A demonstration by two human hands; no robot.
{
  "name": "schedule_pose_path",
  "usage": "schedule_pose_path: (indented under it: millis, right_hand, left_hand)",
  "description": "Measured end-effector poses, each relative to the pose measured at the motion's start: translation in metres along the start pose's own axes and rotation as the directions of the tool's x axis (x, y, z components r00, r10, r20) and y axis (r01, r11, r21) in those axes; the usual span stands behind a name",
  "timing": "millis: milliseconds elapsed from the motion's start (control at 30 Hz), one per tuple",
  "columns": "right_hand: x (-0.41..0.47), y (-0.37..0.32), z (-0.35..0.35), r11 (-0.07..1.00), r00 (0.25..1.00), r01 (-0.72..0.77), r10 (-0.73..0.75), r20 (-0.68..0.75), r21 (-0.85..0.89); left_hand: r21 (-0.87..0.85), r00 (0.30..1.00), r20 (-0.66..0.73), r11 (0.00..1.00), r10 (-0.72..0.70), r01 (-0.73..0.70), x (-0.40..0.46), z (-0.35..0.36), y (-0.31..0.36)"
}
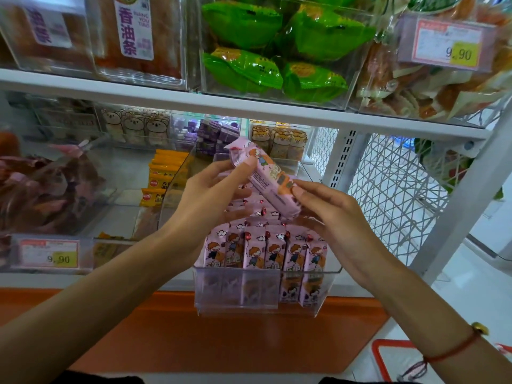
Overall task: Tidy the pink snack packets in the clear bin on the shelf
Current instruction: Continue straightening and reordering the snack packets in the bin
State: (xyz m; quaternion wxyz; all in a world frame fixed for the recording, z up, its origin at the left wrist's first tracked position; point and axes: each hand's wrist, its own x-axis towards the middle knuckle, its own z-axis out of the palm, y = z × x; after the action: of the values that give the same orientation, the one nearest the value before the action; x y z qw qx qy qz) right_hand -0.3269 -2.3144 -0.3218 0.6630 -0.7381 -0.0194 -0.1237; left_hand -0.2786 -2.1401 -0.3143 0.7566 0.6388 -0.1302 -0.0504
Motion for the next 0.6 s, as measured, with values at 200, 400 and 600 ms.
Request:
schedule_pose_path:
  millis: [200, 400, 600]
  right_hand:
    - [0.003, 0.003, -0.005, 1.000, 0.999, 0.012, -0.012, -0.039, 0.019]
    - [0.004, -0.002, -0.018, 0.984, 0.973, 0.170, -0.176, -0.150, -0.048]
    - [0.001, 0.009, -0.033, 0.892, 0.960, 0.134, -0.224, -0.166, -0.431]
  left_hand:
    - [0.019, 1.000, 0.018, 1.000, -0.011, 0.011, 0.000, 0.001, -0.001]
    - [0.159, 0.989, 0.054, 0.976, 0.139, -0.146, -0.003, 0.005, 0.001]
    - [0.280, 0.951, 0.082, 0.908, 0.300, -0.310, 0.002, 0.010, -0.016]
